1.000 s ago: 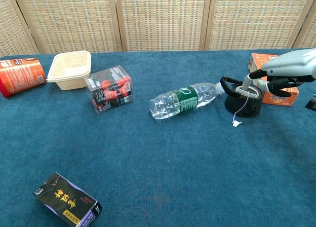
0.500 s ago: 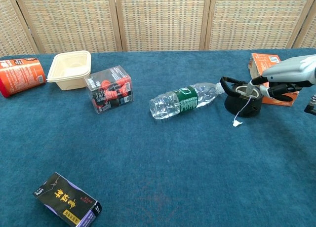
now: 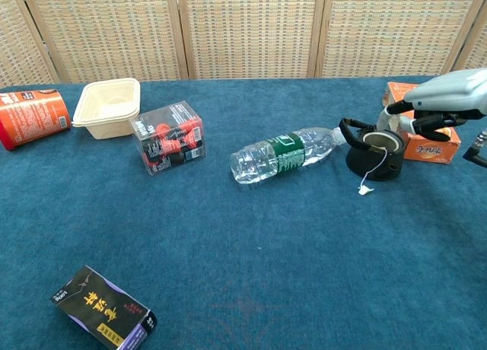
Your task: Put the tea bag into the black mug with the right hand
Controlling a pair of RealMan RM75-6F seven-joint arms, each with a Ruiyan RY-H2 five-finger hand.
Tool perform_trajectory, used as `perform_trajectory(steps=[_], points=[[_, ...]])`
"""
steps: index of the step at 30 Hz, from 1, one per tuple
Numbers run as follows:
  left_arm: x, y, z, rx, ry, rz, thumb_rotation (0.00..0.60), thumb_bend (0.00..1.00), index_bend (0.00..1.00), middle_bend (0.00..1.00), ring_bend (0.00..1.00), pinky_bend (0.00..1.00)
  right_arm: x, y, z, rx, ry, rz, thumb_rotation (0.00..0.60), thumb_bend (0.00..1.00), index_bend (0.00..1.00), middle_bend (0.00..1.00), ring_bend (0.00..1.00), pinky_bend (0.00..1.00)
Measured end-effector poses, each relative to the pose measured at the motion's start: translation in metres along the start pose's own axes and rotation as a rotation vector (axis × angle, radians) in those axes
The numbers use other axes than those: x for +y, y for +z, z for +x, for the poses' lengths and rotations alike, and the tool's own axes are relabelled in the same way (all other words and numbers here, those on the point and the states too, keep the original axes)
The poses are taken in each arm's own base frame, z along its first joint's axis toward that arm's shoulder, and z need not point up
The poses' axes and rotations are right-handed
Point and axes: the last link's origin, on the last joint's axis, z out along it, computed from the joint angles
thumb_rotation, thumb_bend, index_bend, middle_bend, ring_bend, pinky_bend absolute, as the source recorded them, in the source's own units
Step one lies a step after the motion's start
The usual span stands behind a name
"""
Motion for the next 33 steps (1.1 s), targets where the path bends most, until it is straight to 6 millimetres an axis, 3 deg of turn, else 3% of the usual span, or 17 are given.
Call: perform_trajectory(steps=[6, 10, 19, 29, 33], points=[[-0.001, -0.001, 0.0, 0.001, -0.007, 0.006, 0.6, 0.44, 0.0, 0.0, 0.0, 0.0, 0.001, -0.015, 0.013, 0.076, 0.032, -0.016, 0.0, 0.91, 0.16, 0.76, 0.86, 0.99], [-0.002, -0.003, -0.001, 0.004, -0.016, 0.015, 0.6, 0.44, 0.0, 0.0, 0.0, 0.0, 0.005, -0.029, 0.019, 0.162, 0.081, -0.054, 0.0, 0.84, 0.15, 0.64, 0.73, 0.96], [-0.003, -0.009, -0.003, 0.012, -0.044, 0.034, 0.6, 0.43, 0.0, 0.0, 0.0, 0.0, 0.018, -0.079, 0.014, 0.382, 0.215, -0.188, 0.0, 0.58, 0.06, 0.36, 0.4, 0.67], [0.0, -0.017, -0.004, 0.025, -0.052, 0.034, 0.6, 0.43, 0.0, 0.0, 0.0, 0.0, 0.022, -0.128, -0.011, 0.477, 0.287, -0.314, 0.0, 0.54, 0.0, 0.08, 0.07, 0.35], [0.003, -0.023, -0.008, 0.014, -0.058, 0.025, 0.6, 0.43, 0.0, 0.0, 0.0, 0.0, 0.022, -0.151, -0.029, 0.475, 0.293, -0.359, 0.086, 0.5, 0.0, 0.0, 0.0, 0.25]])
